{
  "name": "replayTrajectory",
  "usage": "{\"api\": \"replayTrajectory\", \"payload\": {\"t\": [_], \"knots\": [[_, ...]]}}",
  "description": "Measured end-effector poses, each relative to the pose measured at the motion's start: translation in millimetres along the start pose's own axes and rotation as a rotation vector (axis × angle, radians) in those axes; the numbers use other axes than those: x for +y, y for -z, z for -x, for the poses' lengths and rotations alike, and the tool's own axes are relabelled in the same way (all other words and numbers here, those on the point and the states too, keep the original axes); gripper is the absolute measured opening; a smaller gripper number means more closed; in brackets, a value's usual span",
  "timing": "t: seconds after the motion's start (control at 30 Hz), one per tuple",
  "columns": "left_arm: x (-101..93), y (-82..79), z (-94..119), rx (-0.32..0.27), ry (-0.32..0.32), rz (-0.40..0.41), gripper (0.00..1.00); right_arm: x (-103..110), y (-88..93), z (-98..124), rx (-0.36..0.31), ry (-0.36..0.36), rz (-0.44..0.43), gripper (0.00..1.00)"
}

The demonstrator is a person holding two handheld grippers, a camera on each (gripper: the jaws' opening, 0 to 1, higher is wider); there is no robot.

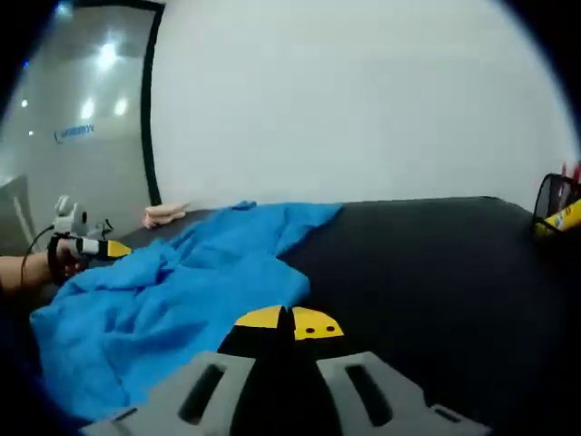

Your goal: Spread out the cloth and fold it

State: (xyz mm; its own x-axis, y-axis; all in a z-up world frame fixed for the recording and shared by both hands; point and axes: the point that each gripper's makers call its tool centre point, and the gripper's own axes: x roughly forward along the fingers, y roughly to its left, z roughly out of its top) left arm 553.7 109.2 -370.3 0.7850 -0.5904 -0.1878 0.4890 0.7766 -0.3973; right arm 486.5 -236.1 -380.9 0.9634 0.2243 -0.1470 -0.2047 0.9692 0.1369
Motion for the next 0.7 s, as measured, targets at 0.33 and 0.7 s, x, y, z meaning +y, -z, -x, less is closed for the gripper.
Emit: {"api": "replayTrajectory", "payload": {"t": [0.33,0.7], "knots": [[53.2,-71.6,121,-0.264,-0.199,-0.127,0.00,-66,-63.4,121,-0.182,0.087,-0.011,0.01],[139.8,9.9,134,-0.024,-0.419,-0.139,0.08,-142,47.6,126,0.071,0.240,-0.121,0.00]]}}
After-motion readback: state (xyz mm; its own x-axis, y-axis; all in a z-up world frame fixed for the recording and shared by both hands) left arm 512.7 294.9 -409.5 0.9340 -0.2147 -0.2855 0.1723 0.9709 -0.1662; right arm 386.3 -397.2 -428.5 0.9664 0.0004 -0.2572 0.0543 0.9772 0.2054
